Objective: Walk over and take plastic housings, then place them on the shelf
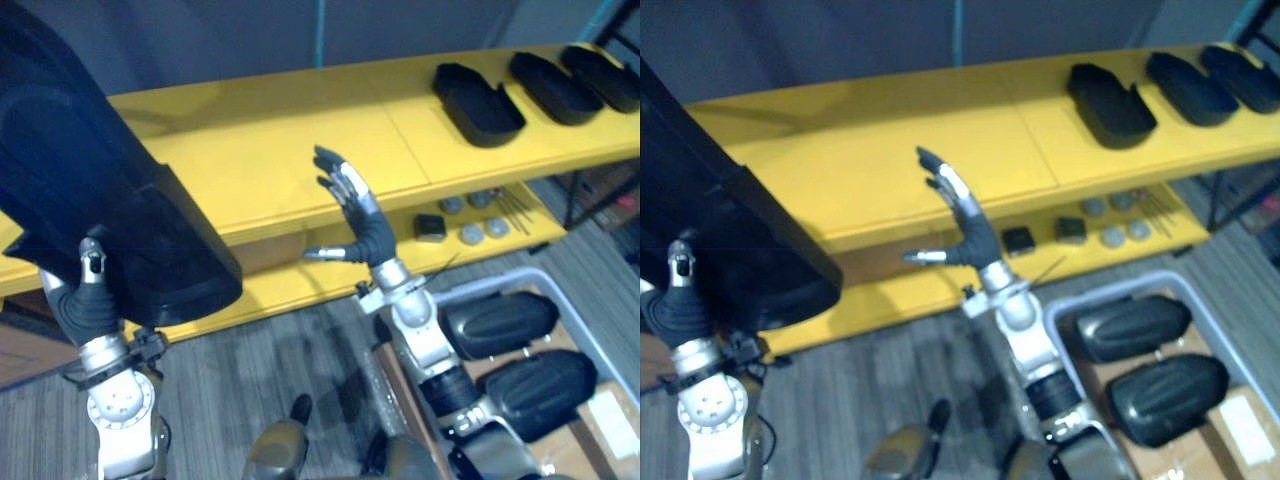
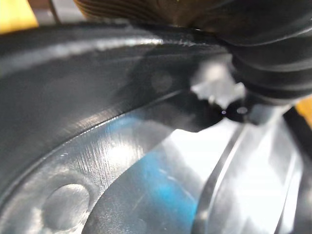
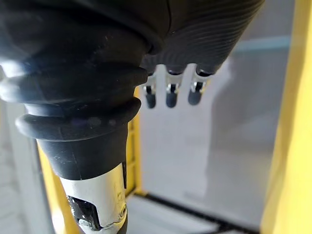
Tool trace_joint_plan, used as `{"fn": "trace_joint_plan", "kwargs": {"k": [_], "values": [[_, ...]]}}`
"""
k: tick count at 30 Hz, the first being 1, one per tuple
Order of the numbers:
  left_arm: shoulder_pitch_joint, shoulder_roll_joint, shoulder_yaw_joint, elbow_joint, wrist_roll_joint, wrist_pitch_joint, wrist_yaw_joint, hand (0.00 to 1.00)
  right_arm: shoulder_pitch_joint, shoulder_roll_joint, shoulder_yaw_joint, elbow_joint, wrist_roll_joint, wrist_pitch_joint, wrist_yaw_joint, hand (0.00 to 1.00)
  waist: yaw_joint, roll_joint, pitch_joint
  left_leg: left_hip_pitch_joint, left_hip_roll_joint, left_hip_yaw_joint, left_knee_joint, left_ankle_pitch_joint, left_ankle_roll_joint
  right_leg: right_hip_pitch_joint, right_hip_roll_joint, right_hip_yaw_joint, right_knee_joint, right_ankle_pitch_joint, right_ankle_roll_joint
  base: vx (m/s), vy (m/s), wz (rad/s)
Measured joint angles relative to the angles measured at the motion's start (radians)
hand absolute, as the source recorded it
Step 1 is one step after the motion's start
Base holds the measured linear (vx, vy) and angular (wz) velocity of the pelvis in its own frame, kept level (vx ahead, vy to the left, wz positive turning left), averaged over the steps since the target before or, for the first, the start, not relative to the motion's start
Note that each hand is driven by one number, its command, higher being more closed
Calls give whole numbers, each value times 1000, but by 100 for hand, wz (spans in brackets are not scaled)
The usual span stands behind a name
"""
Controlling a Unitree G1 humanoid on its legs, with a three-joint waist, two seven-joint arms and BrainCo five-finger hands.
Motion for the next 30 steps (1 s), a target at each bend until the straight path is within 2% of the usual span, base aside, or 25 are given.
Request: {"fn": "trace_joint_plan", "kwargs": {"k": [1, 2, 3, 5, 8, 11, 15, 19, 21, 22, 24, 27, 30], "values": [[14, 0, 1, -1, -2, 0, -9, 100, 11, 14, 15, 0, 12, 10, 11, 0, 0, -23, -18, -2, -11, 1, -1, -17, -11, 17, -7, -1, -52, 20, -14, 236, -309, 87], [26, -15, 0, 3, -2, 4, -17, 100, 21, 30, 41, 2, 23, 29, 17, 0, -1, -34, -34, -4, 5, 56, 4, -33, -24, 44, -15, -13, -98, 113, 17, 332, -366, 71], [54, -55, -6, 5, -3, 9, -24, 100, 32, 30, 64, 19, 24, 47, 29, 0, 3, -8, -61, 0, 54, 109, 1, -25, -55, 65, 14, -37, -122, 126, 9, 357, -354, 47], [88, -100, -18, 7, -1, 24, -23, 100, 60, 30, 79, 31, 59, 81, 56, 0, 1, 22, -83, 4, 84, 139, -3, -19, -72, 105, 42, -58, -179, 135, 0, 291, -180, 19], [106, -119, -51, 5, 2, 24, -24, 100, 136, 29, 74, 28, 133, 118, 101, 0, -7, 33, -107, 46, 107, 206, -35, -18, -72, 168, 64, -78, -241, 137, -2, 223, -100, 8], [93, -116, -94, 5, 1, 22, -40, 100, 218, 28, 75, -37, 140, 126, 108, 0, -29, 26, -126, 55, 115, 269, -54, -18, -71, 189, 66, -101, -258, 137, -2, 140, -13, 13], [53, -112, -137, 5, 9, 26, -57, 100, 235, 6, 26, -169, 122, 131, 98, 0, -35, 11, -135, 67, 113, 300, -63, -17, -71, 190, 61, -103, -259, 138, -2, 55, 35, -1], [46, -61, -115, 6, 23, 74, -60, 100, 269, -15, -143, -317, 156, 155, 48, 0, -58, 0, -141, 113, 113, 407, -78, -17, -71, 184, 55, -44, -244, 138, -1, -28, 42, -48], [45, -25, -91, 6, 49, 102, -62, 100, 314, -29, -227, -382, 160, 158, 9, 0, -79, -1, -142, 136, 113, 468, -87, -21, -68, 178, 55, -4, -244, 141, 3, -69, 39, -82], [37, 6, -67, 18, 50, 119, -71, 100, 356, -48, -295, -424, 152, 159, -17, 0, -108, -1, -142, 140, 115, 526, -89, -32, -60, 160, 58, 30, -247, 144, 7, -92, 28, -71], [-6, 40, -62, 66, 51, 152, -78, 100, 418, -64, -373, -462, 143, 161, -33, 0, -133, 4, -142, 139, 121, 580, -89, -39, -56, 145, 64, 58, -255, 159, 7, -102, 22, -64], [-123, 123, -23, 242, 44, 222, -77, 100, 516, -82, -524, -518, 139, 181, -22, 0, -195, 7, -145, 142, 133, 658, -85, -50, -60, 120, 71, 85, -277, 177, -6, -110, 7, -69], [-280, 234, 15, 500, -5, 296, -67, 100, 587, -129, -649, -549, 152, 203, 37, 0, -252, 16, -149, 141, 148, 722, -75, -54, -67, 96, 77, 89, -286, 207, -12, -70, -35, -65]]}}
